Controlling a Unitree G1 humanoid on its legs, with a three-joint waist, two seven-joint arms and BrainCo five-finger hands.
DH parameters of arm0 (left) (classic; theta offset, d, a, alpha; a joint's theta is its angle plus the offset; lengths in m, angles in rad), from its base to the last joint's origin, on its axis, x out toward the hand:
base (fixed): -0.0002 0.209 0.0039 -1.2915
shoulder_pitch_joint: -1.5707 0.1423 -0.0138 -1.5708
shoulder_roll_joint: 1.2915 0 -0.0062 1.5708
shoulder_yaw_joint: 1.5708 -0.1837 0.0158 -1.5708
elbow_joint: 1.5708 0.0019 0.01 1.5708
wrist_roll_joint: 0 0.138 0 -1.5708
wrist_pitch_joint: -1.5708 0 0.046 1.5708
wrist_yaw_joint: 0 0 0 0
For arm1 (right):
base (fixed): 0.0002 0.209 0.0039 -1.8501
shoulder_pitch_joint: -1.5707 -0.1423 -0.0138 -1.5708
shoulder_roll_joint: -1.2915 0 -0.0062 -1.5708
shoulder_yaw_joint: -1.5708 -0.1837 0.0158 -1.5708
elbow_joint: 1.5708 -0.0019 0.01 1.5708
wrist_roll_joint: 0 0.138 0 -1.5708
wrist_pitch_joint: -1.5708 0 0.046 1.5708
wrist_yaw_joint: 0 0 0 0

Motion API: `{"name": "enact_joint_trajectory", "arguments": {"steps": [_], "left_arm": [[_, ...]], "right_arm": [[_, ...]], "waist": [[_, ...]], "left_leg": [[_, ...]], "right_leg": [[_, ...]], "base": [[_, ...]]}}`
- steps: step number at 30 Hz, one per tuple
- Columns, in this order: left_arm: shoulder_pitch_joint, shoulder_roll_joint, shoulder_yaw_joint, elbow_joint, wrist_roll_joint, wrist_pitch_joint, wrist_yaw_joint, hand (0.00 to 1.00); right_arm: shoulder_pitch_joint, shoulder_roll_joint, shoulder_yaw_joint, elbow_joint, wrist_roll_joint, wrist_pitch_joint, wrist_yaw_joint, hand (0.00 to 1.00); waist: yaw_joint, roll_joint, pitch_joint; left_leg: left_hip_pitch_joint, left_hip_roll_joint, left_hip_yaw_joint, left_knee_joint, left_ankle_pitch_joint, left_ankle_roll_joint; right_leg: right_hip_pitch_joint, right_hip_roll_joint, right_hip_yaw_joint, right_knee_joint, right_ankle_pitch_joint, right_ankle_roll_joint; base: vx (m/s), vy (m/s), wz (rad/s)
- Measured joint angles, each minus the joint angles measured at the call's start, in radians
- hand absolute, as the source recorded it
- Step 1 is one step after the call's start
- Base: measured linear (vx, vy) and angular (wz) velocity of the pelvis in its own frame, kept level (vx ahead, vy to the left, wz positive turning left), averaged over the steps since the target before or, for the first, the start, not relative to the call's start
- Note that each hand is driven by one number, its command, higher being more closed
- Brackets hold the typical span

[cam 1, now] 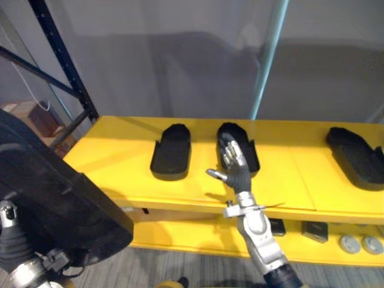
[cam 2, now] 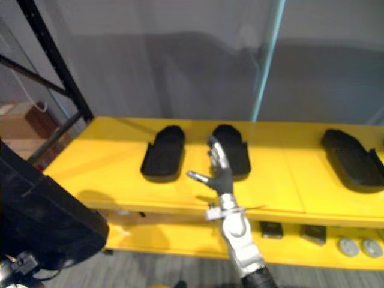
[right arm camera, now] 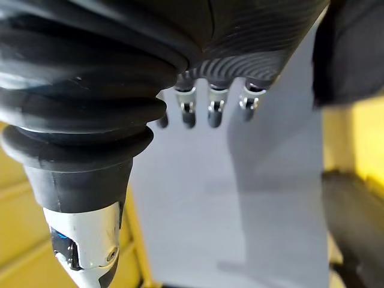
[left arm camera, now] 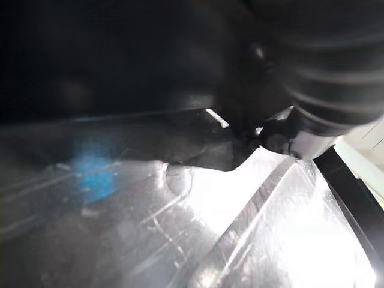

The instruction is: Walk over and take plastic housings, then place them on the shelf

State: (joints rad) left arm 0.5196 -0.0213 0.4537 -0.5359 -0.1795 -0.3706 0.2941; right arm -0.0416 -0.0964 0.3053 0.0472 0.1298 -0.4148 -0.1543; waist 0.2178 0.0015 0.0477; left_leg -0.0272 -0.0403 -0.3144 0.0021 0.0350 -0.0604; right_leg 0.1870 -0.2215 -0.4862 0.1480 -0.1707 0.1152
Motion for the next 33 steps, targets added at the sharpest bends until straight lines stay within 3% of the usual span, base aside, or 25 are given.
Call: {"name": "enact_joint_trajectory", "arguments": {"steps": [10,11,14,15,16,17,19,25,31,33], "left_arm": [[0.001,-0.024,-0.046,0.028,-0.013,0.025,0.005,1.00],[-0.001,-0.029,-0.048,0.033,-0.016,0.026,-0.001,1.00],[-0.037,-0.018,-0.112,0.076,-0.014,0.026,-0.024,1.00],[-0.047,-0.018,-0.135,0.090,-0.010,0.026,-0.031,1.00],[-0.048,-0.017,-0.143,0.092,-0.010,0.026,-0.033,1.00],[-0.052,-0.017,-0.152,0.091,-0.010,0.026,-0.034,1.00],[-0.064,-0.010,-0.145,0.091,-0.010,0.025,-0.033,1.00],[-0.120,0.017,-0.131,0.094,-0.010,0.026,-0.034,1.00],[-0.120,0.010,-0.109,0.091,-0.011,0.027,-0.034,1.00],[-0.117,0.008,-0.105,0.081,-0.012,0.027,-0.040,1.00]], "right_arm": [[0.000,0.001,-0.048,0.000,0.005,-0.001,0.002,0.00],[0.004,0.003,-0.061,-0.001,0.005,-0.001,0.002,0.00],[0.049,-0.021,-0.121,-0.029,0.004,-0.001,0.000,0.00],[0.064,-0.028,-0.148,-0.037,0.004,-0.001,-0.002,0.00],[0.070,-0.032,-0.155,-0.038,0.004,-0.001,-0.004,0.00],[0.071,-0.038,-0.169,-0.037,0.003,-0.001,-0.009,0.00],[0.063,-0.034,-0.177,-0.029,-0.001,-0.003,-0.020,0.00],[0.059,-0.019,-0.194,-0.028,-0.025,-0.027,-0.022,0.00],[0.054,-0.025,-0.203,-0.034,-0.023,-0.043,-0.017,0.00],[0.055,-0.024,-0.198,-0.036,-0.026,-0.043,-0.026,0.00]], "waist": [[-0.014,-0.006,0.025],[-0.027,-0.004,0.040],[-0.074,0.001,0.052],[-0.082,0.013,0.054],[-0.087,0.015,0.055],[-0.094,0.030,0.060],[-0.090,0.033,0.082],[-0.093,0.005,0.107],[-0.092,0.027,0.112],[-0.096,0.029,0.113]], "left_leg": [[0.007,0.002,0.035,0.007,-0.007,0.008],[0.002,0.023,0.154,0.019,-0.038,0.062],[-0.041,0.113,0.473,0.094,-0.040,0.070],[-0.055,0.134,0.556,0.113,-0.031,0.065],[-0.065,0.135,0.575,0.113,-0.015,0.061],[-0.073,0.123,0.569,0.108,0.008,0.037],[-0.081,0.109,0.566,0.107,0.018,0.033],[-0.071,0.098,0.570,0.104,0.020,0.031],[-0.047,0.091,0.515,0.072,0.016,-0.012],[-0.046,0.092,0.513,0.061,0.027,-0.010]], "right_leg": [[-0.006,-0.006,0.017,0.011,0.000,0.000],[0.021,-0.012,-0.015,0.003,0.009,0.016],[0.090,-0.024,-0.145,-0.001,0.014,0.023],[0.100,-0.031,-0.175,0.000,0.017,0.027],[0.100,-0.033,-0.184,0.000,0.017,0.028],[0.098,-0.041,-0.193,0.001,0.017,0.028],[0.094,-0.053,-0.191,-0.001,0.019,0.029],[0.091,-0.058,-0.135,-0.006,0.022,0.026],[0.058,-0.047,-0.029,-0.053,0.008,0.008],[0.049,-0.042,-0.016,-0.066,0.018,0.025]], "base": [[0.00,0.003,-0.05],[0.02,-0.026,0.62],[0.01,0.010,1.22],[0.02,0.075,1.03],[0.02,0.146,0.92],[0.02,0.175,0.60],[0.02,0.137,0.31],[0.01,0.022,-0.03],[-0.02,-0.018,-0.34],[-0.01,-0.006,-0.23]]}}
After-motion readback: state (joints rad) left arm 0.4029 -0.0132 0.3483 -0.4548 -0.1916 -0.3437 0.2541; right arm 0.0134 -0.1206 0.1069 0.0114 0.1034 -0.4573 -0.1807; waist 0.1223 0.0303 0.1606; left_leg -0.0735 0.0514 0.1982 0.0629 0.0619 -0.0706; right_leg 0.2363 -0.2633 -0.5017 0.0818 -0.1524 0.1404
